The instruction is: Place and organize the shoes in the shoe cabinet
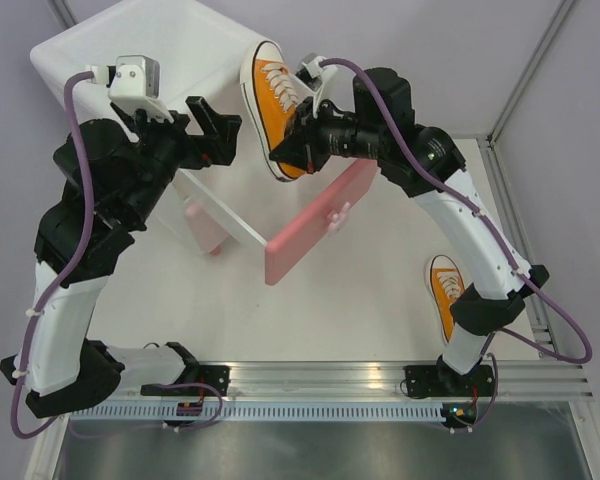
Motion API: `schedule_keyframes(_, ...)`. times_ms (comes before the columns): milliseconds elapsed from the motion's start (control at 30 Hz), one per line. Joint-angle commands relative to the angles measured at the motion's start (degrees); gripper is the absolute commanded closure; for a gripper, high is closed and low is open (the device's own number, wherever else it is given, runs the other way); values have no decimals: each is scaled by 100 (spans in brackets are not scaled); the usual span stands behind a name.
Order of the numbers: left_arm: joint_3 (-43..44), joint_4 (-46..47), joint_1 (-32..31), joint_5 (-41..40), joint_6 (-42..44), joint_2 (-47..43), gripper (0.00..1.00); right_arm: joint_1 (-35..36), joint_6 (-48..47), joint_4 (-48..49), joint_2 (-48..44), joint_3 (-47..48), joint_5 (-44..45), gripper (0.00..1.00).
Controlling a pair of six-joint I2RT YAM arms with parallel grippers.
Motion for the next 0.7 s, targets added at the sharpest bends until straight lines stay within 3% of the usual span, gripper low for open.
schedule_keyframes(0,-173,379,28,-1006,328,23,0,70,-487,-2,96,482,-626,99)
schedule_keyframes(533,-622,608,46,-1745,504,-355,1,544,-2561,-994,693,763,6,99)
schedule_keyframes(667,-744,608,46,-1920,548,-434,1,755,-2684,-865,185,45,269,99)
